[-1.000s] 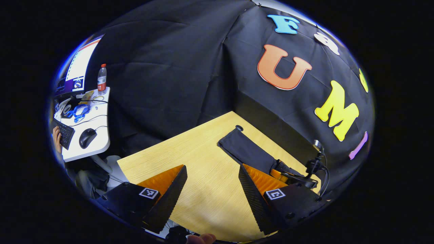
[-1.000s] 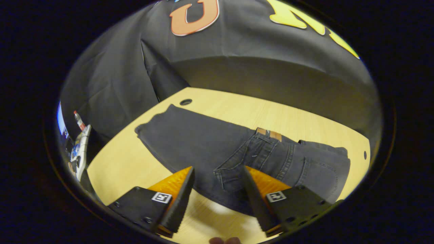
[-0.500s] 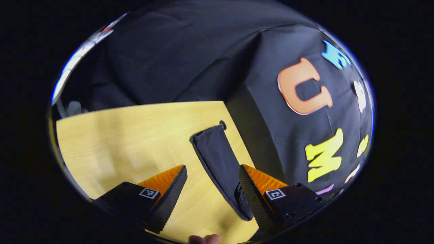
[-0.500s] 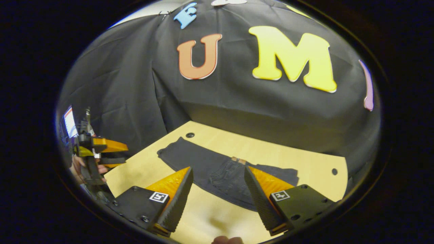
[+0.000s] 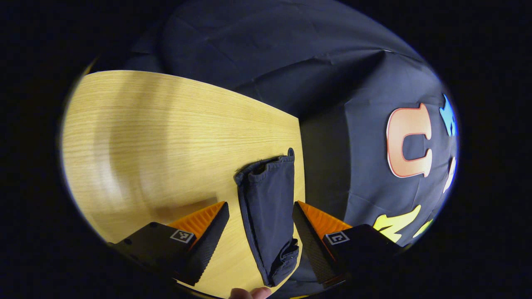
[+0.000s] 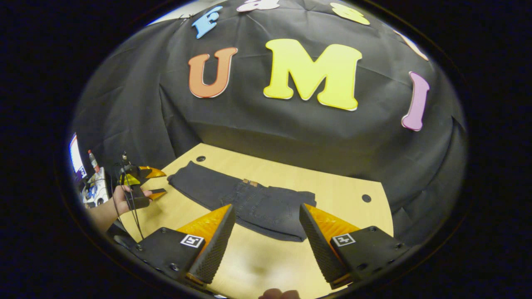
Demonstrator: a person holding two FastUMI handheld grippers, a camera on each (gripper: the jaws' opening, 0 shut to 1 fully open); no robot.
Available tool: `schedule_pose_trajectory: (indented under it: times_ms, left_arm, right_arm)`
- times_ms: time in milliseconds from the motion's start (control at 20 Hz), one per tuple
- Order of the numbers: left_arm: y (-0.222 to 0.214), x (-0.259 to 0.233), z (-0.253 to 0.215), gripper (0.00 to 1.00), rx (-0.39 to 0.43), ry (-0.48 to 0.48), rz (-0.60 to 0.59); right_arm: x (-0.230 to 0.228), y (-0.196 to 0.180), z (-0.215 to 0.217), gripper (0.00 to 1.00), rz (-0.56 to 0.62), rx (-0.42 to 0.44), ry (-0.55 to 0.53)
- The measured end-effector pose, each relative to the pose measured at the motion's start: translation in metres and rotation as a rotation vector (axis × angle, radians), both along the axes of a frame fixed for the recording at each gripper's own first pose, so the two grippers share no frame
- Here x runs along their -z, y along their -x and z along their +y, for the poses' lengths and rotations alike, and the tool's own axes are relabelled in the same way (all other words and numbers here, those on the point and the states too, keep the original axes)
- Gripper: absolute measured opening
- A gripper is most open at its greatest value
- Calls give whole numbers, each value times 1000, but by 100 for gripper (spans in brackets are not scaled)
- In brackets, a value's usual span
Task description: Grasp the waist and the cuffs of the jeans and fold them to make the two legs overlap; first hold the waist and fold one-third of the jeans toward the cuffs, then hold the cuffs and fold the remaining one-third in the same direction to finish folding.
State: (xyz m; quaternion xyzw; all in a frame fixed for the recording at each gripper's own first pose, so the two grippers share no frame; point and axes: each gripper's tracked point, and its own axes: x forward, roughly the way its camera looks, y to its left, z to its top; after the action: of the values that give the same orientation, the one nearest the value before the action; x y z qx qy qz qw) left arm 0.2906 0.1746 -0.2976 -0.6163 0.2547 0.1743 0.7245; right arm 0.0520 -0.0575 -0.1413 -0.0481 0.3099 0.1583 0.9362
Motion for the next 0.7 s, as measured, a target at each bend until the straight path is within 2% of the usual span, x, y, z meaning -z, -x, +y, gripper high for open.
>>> schedule_pose_trajectory:
  times_ms: [150, 200, 350, 400, 500, 650, 700]
  left_arm:
    - [-16, 13, 7, 99, -10, 3, 20]
    - [-19, 14, 6, 99, -15, 12, 22]
    - [-36, 16, 7, 99, -17, -14, 14]
    - [-40, 18, 6, 98, -10, -28, 14]
    - [-48, 18, 6, 98, 3, -45, -5]
    - [-67, 16, 3, 98, -12, 4, -76]
    - [-71, 23, 3, 82, -16, 8, -81]
  right_arm:
    - [-1, 5, -10, 93, 11, 38, -14]
    - [-1, 8, -13, 96, 24, 55, -29]
    - [-3, 2, -33, 96, 27, 135, -60]
    - [-3, 1, -38, 93, 30, 161, -70]
    - [-2, -2, -51, 93, 41, 206, -85]
    - [3, 0, -64, 96, 62, 248, -86]
    - [6, 2, -67, 93, 67, 253, -80]
